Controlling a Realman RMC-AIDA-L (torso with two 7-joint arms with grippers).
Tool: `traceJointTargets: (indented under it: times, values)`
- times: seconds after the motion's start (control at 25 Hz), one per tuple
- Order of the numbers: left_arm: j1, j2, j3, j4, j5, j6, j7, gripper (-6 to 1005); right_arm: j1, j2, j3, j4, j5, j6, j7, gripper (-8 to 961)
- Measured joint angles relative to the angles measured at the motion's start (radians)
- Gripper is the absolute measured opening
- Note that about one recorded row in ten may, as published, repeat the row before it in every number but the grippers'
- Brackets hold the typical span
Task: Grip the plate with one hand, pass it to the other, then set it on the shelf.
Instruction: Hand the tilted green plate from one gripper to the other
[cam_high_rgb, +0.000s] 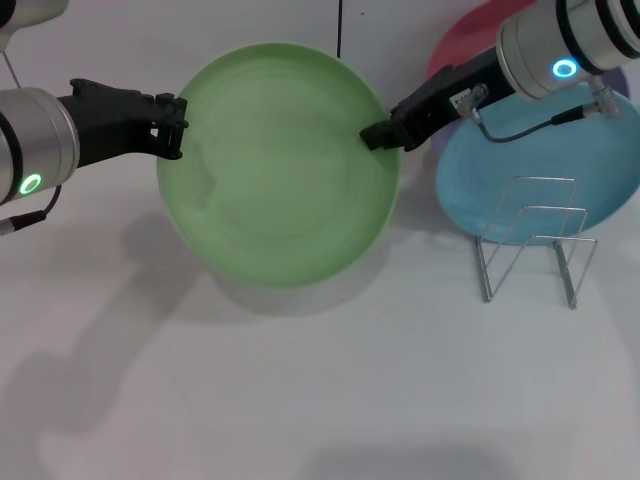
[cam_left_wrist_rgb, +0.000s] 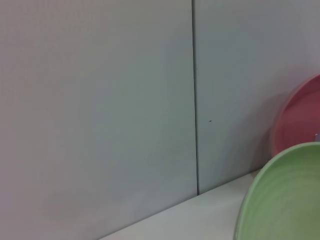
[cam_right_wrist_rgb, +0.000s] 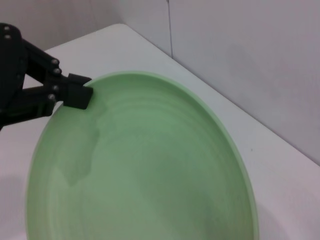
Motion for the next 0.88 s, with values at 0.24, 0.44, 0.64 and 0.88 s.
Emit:
traceJointTargets:
  times: [0.24,0.44,0.64,0.88]
  values:
    - [-0.001,0.0,-0.001,0.002,0.0,0.0,0.001,32,0.0,0.0,-0.002,-0.006,0.001,0.0,-0.001,88]
    - [-0.001,-0.001,-0.001,0.003,0.001,-0.001,0.001,39,0.001,0.0,-0.002,-0.008,0.001,0.001,-0.001,78]
    - [-0.011,-0.002,0.011,0.0,-0.004,-0.023,0.025,45,0.002,0.001,0.007,-0.008,0.003,0.001,-0.001,67]
    - [-0.019,-0.003,0.025,0.0,-0.032,-0.026,0.07,120,-0.003,0.001,0.009,-0.01,0.005,0.009,0.0,55]
